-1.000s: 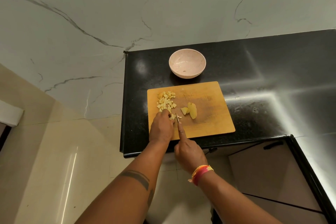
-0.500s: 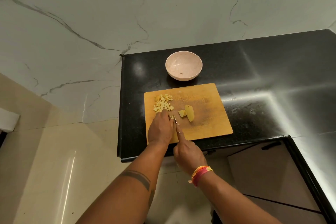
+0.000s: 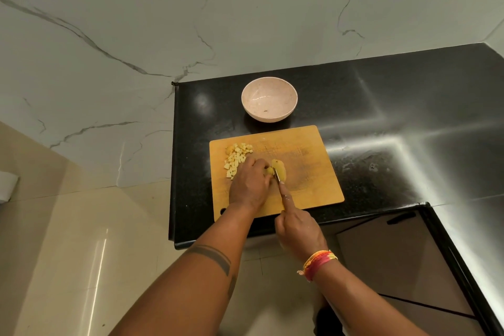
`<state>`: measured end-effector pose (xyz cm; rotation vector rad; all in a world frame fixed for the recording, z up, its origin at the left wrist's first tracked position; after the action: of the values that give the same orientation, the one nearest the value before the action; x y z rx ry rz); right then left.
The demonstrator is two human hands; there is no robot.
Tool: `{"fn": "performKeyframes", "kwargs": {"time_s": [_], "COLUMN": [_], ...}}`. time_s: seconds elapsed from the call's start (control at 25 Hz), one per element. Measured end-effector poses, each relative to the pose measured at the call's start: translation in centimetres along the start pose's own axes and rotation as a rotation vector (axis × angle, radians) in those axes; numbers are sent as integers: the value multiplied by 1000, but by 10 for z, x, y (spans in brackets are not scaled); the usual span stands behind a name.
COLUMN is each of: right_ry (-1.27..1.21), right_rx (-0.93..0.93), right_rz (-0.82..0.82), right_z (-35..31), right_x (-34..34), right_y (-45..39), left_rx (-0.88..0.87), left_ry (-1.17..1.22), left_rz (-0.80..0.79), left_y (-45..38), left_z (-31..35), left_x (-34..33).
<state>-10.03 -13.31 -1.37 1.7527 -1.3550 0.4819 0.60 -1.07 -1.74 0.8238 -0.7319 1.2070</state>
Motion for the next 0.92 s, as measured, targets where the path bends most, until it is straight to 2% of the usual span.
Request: {"fn": "performKeyframes", "kwargs": {"time_s": [0.48,0.92], "right_ry": [35,85], "right_rx": [24,35], "right_rz": [-17,-131], "right_z": [-2,2], "right_x": [4,-12], "right_y": [9,32], "left_rx": [-52,-18], "left_ry": [26,55], "left_rz": [-11,-32], "left_y": [15,58], "left_z": [-9,-24], "left_x": [6,-6]}}
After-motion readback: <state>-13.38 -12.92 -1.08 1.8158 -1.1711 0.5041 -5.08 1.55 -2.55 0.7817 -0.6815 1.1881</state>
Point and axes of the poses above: each hand's wrist, its own y-axis away from the middle knuckle, its own x-axis out of the back of the hand, z = x × y, the point moved 1 cm from there along -y, towards the middle knuckle, and after that the axes turned 6 degrees about -z, right-handed, at the moved point
